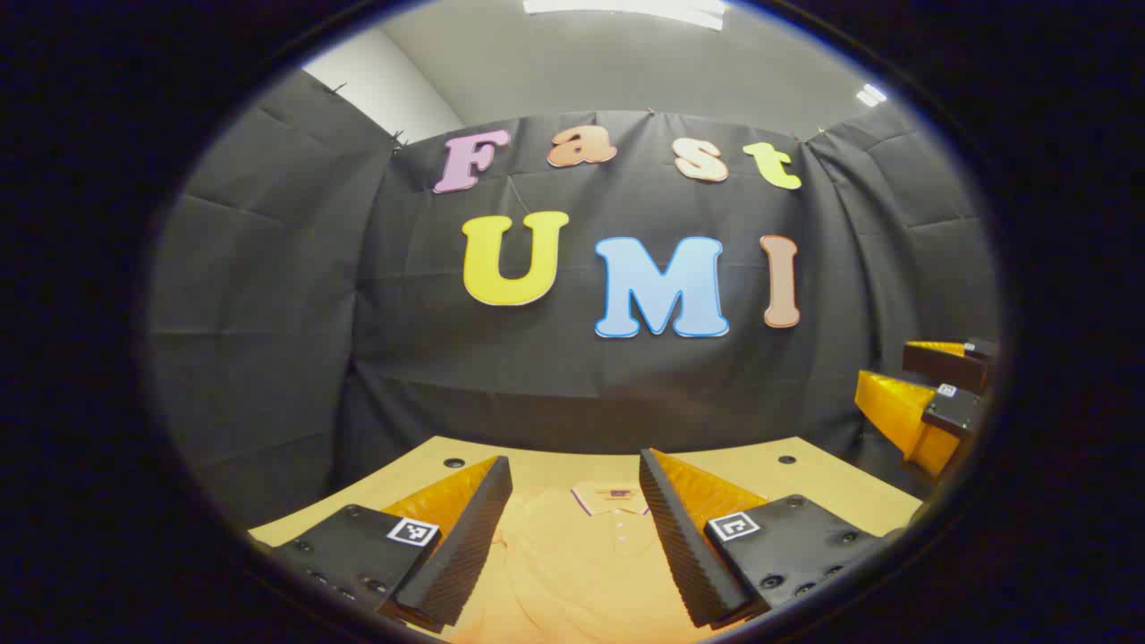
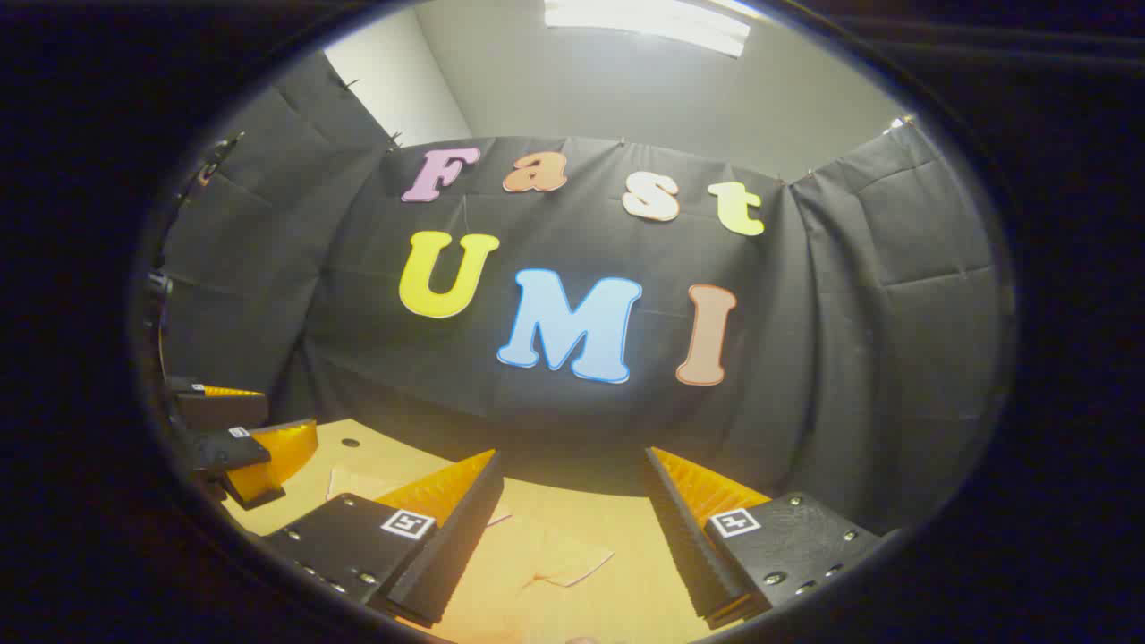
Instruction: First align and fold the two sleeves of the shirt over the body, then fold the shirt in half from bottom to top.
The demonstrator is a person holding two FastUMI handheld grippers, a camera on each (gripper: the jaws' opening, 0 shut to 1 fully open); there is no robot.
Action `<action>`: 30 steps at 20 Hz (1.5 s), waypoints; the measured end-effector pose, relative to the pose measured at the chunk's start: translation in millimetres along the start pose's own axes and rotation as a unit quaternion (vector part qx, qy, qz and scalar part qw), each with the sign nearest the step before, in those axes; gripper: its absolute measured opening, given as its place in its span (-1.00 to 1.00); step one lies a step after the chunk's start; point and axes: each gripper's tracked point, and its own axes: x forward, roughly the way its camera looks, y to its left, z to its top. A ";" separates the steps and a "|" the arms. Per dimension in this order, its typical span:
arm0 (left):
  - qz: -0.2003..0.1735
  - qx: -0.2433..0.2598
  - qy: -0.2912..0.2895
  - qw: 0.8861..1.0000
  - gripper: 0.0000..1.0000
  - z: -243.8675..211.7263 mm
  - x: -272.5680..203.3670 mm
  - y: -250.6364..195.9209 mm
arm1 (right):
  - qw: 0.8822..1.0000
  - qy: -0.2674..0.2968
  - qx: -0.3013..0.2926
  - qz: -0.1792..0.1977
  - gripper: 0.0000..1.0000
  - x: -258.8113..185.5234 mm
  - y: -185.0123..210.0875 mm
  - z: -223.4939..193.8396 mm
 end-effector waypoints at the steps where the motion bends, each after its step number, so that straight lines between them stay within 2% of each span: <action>1: 0.011 0.001 -0.001 1.000 0.89 0.3 2.1 2.8 | 1.000 0.002 0.008 0.005 0.92 4.0 1.0 -2.3; 3: 0.021 0.001 -0.003 1.000 0.89 3.7 2.5 6.1 | 1.000 -0.001 0.017 0.007 0.92 12.8 1.6 -1.0; 6: 0.024 0.022 -0.007 0.999 0.87 6.2 5.9 11.0 | 1.000 0.004 0.016 -0.013 0.92 20.6 -6.1 -4.4; 9: 0.000 0.041 -0.015 0.999 0.89 9.4 10.3 8.3 | 0.999 0.012 0.023 -0.044 0.92 26.6 -16.5 -6.2; 12: -0.018 0.040 -0.023 0.999 0.89 13.4 17.9 1.4 | 0.998 0.017 0.036 -0.052 0.92 31.6 -12.3 -4.0; 19: -0.037 0.016 -0.011 0.999 0.89 7.1 17.2 -7.8 | 0.998 0.033 0.023 -0.044 0.92 46.1 8.0 -8.7; 30: -0.022 0.017 0.005 1.000 0.89 -0.1 17.2 1.1 | 0.993 0.089 0.048 -0.053 0.92 72.0 12.8 -39.4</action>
